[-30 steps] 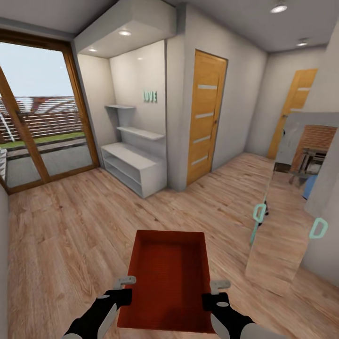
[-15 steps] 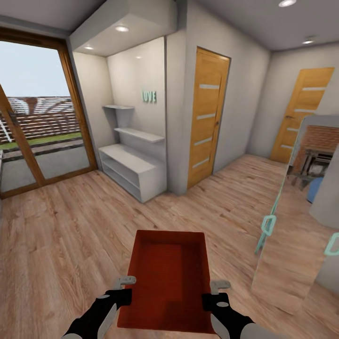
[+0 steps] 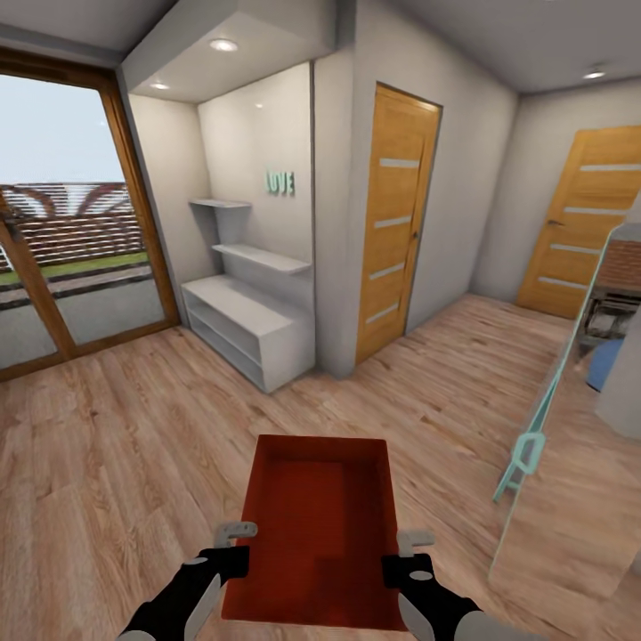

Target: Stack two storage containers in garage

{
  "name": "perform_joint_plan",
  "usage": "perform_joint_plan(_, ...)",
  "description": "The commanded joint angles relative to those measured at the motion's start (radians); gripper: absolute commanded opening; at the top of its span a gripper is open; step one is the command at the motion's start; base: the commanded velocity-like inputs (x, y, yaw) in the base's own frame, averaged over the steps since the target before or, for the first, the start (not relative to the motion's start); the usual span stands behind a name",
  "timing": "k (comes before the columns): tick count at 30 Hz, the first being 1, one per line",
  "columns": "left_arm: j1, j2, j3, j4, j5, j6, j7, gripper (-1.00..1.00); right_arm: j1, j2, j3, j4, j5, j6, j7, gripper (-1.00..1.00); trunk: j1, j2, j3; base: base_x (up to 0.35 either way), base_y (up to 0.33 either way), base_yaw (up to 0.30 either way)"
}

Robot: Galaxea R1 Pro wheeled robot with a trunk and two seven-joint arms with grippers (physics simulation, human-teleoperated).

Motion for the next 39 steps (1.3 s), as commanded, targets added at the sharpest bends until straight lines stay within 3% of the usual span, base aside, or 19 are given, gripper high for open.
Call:
perform_joint_plan(1, -0.001, 0.002, -0.009, -0.005, -0.011, 0.007, 0.011, -1.00, -0.001, -0.005, 0.012, 0.020, -0.024, -0.005, -0.006, -1.00, 0.001, -0.002, -0.002, 0.324, 0.000, 0.000)
perform_joint_plan(24, -0.001, 0.002, -0.009, -0.005, -0.011, 0.009, 0.011, -1.00, -0.001, -0.006, 0.012, 0.020, -0.025, -0.006, -0.009, -1.00, 0.001, -0.002, -0.002, 0.324, 0.000, -0.006)
perform_joint_plan(39, -0.001, 0.002, -0.009, -0.005, -0.011, 0.010, 0.011, -1.00, -0.001, -0.005, 0.012, 0.020, -0.025, -0.005, -0.009, -1.00, 0.001, -0.002, -0.002, 0.324, 0.000, -0.264)
